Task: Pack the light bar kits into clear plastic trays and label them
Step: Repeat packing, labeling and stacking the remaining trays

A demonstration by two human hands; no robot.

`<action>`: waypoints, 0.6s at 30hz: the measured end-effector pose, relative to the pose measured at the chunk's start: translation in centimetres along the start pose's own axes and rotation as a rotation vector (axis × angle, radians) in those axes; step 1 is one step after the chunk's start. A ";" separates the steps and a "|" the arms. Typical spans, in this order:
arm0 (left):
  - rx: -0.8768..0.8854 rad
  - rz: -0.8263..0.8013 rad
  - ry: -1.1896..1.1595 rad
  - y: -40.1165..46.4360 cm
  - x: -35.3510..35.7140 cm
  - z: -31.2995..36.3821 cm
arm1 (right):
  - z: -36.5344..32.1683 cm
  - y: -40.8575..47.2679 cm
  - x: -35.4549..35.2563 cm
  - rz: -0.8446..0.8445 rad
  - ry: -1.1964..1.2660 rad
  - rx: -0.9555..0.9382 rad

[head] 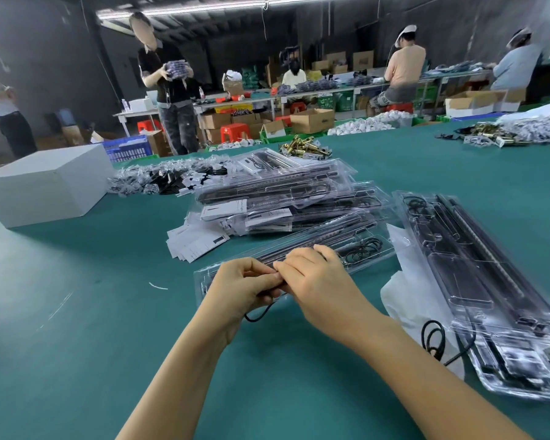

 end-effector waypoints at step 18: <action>0.164 0.159 0.131 0.1 -0.3 1.1 | 3.6 -0.1 0.9 -0.219 -0.027 0.313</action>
Point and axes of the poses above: each hand's wrist, its own y-axis towards the middle knuckle, its own x-axis out of the palm, z = x × y, the point moved 6 cm from there along y, towards the middle knuckle, and after that the axes turned 9 degrees about z, right-handed, at the moved point
